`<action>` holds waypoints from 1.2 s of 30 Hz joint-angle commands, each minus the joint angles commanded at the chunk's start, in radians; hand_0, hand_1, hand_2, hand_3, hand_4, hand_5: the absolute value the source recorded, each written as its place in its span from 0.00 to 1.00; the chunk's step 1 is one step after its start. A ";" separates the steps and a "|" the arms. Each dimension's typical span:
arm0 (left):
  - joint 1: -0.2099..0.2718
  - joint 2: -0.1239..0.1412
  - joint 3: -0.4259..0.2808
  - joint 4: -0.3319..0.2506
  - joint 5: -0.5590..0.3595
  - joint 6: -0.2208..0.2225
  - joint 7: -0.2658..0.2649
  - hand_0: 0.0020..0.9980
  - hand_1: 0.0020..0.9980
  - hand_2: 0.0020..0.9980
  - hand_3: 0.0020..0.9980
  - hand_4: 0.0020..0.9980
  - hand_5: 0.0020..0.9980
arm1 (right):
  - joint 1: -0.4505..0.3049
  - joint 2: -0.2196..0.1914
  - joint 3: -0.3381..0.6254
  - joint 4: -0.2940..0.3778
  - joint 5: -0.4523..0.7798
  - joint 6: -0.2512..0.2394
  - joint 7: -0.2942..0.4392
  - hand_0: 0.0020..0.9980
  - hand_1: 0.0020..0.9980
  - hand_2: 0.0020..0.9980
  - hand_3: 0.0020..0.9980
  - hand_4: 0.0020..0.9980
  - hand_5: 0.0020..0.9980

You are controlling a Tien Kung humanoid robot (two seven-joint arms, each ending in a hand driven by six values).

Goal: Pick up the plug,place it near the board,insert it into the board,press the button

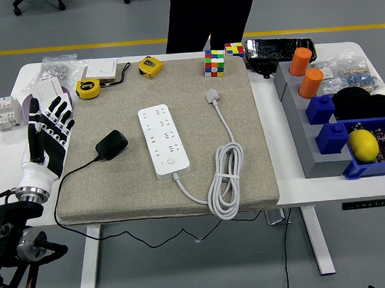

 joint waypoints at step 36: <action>-0.022 0.000 0.008 0.004 0.064 0.008 0.007 0.96 0.97 0.92 0.88 1.00 1.00 | 0.010 -0.009 -0.002 0.000 0.004 0.014 -0.004 0.83 0.77 0.77 0.81 1.00 0.92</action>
